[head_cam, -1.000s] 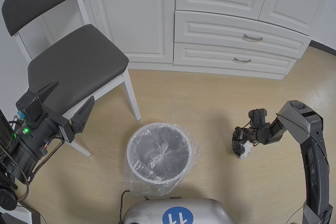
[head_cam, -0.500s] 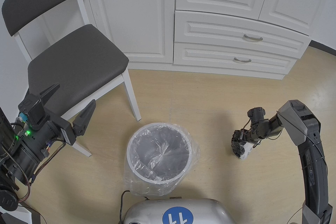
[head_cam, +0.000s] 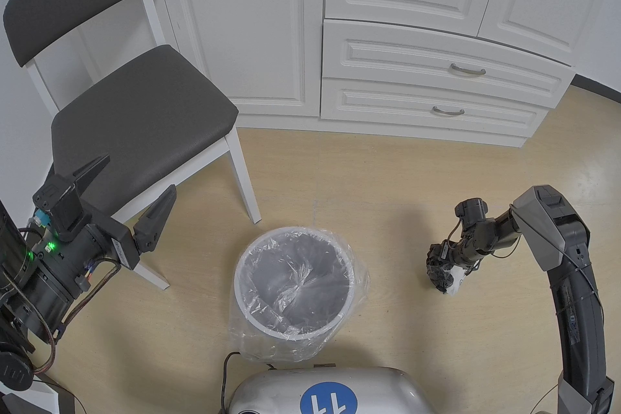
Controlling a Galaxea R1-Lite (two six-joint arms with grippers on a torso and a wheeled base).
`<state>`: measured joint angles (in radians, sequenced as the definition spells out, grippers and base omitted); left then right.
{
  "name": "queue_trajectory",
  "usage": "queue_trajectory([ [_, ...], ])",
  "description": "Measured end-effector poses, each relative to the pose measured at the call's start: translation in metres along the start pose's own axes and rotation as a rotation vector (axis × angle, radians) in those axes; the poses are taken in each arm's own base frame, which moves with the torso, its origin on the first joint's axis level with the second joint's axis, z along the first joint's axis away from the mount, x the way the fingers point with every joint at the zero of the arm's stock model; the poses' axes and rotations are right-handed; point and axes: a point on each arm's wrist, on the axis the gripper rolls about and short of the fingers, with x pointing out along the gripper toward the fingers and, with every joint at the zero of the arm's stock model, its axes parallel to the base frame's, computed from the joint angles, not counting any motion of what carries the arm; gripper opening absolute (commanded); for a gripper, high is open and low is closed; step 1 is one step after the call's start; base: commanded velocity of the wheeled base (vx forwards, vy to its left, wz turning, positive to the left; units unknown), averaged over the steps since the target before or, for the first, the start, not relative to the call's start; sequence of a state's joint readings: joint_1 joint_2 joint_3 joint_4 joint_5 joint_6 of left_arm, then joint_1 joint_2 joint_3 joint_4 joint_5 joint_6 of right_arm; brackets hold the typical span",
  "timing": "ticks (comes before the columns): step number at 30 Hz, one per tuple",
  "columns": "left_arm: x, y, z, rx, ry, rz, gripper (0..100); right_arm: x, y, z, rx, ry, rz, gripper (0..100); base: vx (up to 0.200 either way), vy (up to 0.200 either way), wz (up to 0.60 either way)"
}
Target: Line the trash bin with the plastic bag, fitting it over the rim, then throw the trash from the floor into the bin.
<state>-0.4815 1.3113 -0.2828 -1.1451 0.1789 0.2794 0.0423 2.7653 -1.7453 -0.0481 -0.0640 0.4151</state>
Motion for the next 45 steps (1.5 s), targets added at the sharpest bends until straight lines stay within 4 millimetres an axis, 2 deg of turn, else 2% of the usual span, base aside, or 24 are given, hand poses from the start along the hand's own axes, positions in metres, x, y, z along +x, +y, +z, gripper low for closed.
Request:
queue_trajectory([
  [23,-0.0006,0.0001,-0.0002,0.028,0.0,0.002,100,0.0024,0.0004,0.0002,0.02,0.011,0.002,100,0.0,0.0,0.0],
  [24,-0.0008,0.0002,0.0,0.027,-0.001,0.002,100,0.0024,0.0004,0.0001,0.022,0.011,0.001,0,0.0,0.0,0.0],
  [40,-0.0024,0.0004,0.001,0.027,-0.007,0.0,100,0.002,0.0015,-0.0004,0.023,0.009,-0.002,0,0.0,0.0,0.0],
  [45,-0.0027,-0.0002,0.0012,0.027,-0.008,-0.003,100,-0.0029,0.0051,-0.007,0.0,0.005,-0.005,0,0.0,0.0,0.0],
])
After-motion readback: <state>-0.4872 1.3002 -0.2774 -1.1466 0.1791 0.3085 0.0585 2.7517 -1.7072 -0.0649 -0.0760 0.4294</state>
